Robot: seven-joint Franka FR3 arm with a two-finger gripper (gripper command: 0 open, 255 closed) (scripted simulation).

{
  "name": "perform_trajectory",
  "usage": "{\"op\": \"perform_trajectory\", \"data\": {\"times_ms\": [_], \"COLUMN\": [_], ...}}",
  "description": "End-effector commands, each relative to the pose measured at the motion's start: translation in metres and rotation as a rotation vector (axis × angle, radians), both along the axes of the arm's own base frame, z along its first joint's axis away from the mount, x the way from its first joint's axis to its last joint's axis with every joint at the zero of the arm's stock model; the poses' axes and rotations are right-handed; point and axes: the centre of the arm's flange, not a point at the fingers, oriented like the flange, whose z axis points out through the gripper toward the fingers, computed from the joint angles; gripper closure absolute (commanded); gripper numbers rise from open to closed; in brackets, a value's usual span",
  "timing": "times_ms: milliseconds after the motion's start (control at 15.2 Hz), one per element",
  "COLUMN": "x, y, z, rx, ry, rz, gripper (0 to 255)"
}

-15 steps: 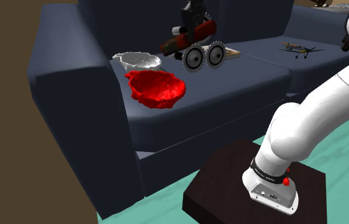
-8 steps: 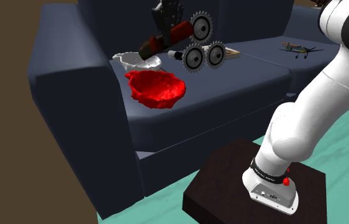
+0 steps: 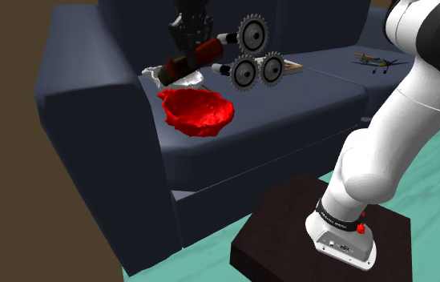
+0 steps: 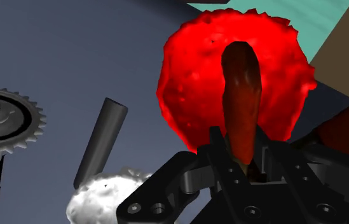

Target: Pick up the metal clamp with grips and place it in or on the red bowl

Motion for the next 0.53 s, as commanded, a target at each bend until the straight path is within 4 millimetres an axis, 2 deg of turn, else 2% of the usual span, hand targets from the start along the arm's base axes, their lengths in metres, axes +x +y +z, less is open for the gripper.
{"op": "perform_trajectory", "data": {"times_ms": [0,462], "x": [-0.001,-0.001], "y": [0.000,0.000], "z": [-0.010,-0.047], "rx": [0.001,0.001], "ry": [-0.001,-0.001], "rz": [0.000,0.000], "gripper": [255,255]}}
